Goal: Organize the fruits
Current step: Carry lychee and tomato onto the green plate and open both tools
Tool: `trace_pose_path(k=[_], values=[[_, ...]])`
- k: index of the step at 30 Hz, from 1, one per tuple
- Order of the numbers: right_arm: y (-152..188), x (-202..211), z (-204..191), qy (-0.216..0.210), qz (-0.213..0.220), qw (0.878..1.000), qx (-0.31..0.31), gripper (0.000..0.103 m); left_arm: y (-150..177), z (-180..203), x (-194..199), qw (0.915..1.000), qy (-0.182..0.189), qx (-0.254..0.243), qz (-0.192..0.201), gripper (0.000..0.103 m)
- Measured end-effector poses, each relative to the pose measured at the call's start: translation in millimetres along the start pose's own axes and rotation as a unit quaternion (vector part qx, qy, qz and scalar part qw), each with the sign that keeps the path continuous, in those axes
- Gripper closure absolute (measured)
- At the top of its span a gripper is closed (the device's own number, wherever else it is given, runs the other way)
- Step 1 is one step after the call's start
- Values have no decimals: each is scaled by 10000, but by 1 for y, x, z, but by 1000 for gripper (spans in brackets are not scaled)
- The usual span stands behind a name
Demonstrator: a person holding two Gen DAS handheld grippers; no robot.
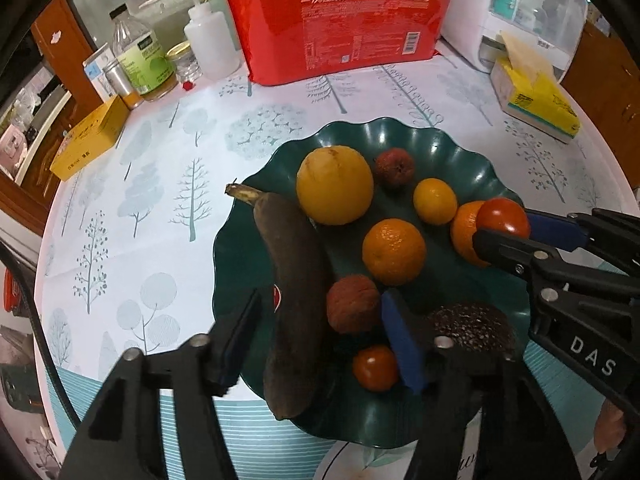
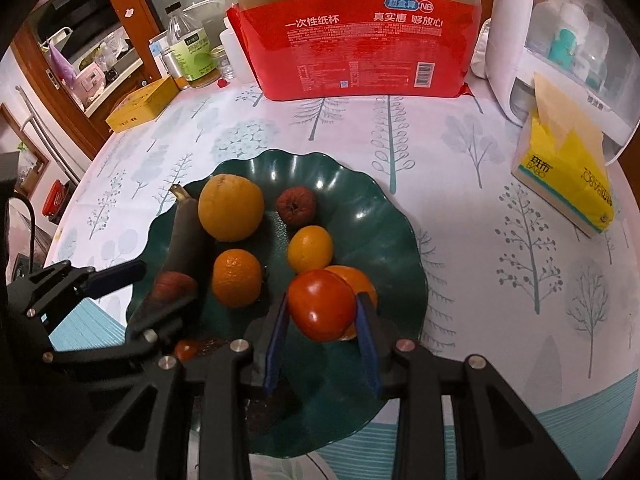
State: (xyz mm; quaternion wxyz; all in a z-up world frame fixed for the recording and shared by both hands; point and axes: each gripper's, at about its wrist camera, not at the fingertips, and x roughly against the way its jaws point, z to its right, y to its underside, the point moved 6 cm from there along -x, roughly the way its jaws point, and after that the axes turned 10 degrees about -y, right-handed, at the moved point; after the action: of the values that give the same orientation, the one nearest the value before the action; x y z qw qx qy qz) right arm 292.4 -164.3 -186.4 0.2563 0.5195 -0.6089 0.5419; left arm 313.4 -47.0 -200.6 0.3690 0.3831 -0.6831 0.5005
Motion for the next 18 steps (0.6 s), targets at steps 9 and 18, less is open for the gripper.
trace_pose_path(k=[9,18], values=[[-6,21,-8,-161,288,9995,16,66,-2,-2,18,9999,-41,25,166,31],[-7,37,-15,-164,451,9988,71,65,0,-7,36,9996,-65,158,244,23]])
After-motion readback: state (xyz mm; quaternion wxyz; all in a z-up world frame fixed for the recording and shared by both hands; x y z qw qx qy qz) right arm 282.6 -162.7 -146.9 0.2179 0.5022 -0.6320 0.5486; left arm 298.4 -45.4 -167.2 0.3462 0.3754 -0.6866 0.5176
